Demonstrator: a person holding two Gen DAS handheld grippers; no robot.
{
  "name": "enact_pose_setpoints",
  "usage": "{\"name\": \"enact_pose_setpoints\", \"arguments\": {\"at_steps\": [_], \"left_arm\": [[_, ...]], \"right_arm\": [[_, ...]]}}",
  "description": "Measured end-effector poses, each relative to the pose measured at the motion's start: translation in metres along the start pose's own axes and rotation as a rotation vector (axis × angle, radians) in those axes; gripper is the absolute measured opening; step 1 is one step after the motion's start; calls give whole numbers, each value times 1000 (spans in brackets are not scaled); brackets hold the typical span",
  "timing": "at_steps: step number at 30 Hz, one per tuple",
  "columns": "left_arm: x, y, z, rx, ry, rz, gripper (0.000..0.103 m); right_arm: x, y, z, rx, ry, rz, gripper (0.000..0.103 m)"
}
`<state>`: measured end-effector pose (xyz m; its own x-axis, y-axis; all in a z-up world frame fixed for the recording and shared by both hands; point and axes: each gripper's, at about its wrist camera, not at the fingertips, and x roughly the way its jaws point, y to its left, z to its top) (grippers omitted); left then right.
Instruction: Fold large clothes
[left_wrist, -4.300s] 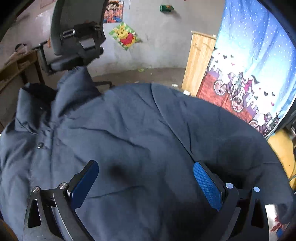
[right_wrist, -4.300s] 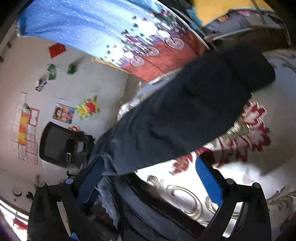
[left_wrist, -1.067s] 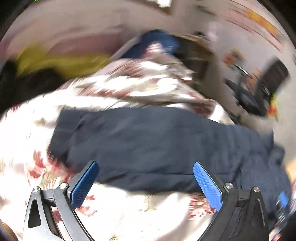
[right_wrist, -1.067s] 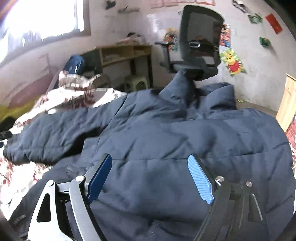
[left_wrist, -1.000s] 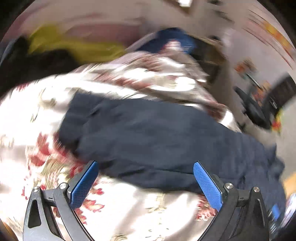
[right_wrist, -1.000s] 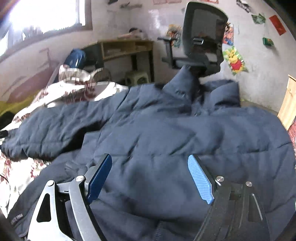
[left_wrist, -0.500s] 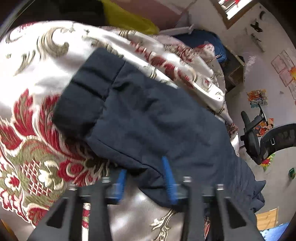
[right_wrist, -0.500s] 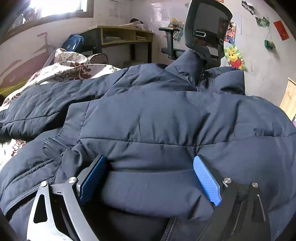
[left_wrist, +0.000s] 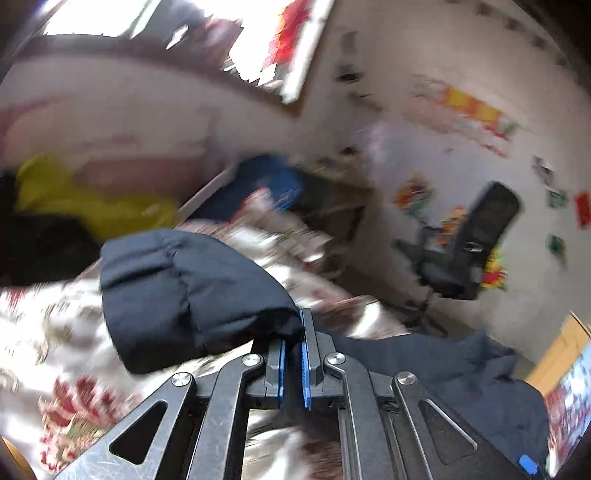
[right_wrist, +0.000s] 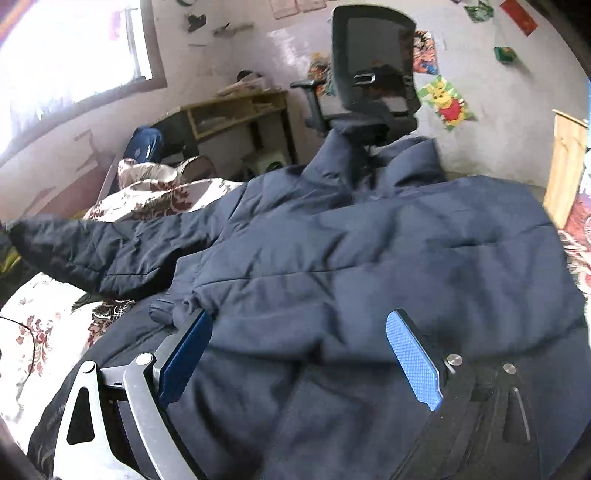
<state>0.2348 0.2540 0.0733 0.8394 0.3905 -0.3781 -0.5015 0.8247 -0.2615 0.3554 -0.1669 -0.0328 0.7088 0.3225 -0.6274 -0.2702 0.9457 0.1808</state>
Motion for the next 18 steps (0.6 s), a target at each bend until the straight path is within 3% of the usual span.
{"name": "enact_pose_setpoints", "arguments": {"at_steps": [3, 8, 12, 18], "left_arm": [[-10, -43, 12, 77, -27, -107, 6], [-17, -116, 17, 173, 2, -296, 6], [-27, -169, 0, 274, 39, -413, 6], [-24, -247, -43, 426, 160, -569, 6]], "right_arm": [[-16, -24, -4, -2, -7, -54, 93], [-46, -71, -6, 77, -84, -116, 93], [-60, -110, 1, 163, -129, -129, 93], [-74, -151, 8, 286, -192, -106, 93]]}}
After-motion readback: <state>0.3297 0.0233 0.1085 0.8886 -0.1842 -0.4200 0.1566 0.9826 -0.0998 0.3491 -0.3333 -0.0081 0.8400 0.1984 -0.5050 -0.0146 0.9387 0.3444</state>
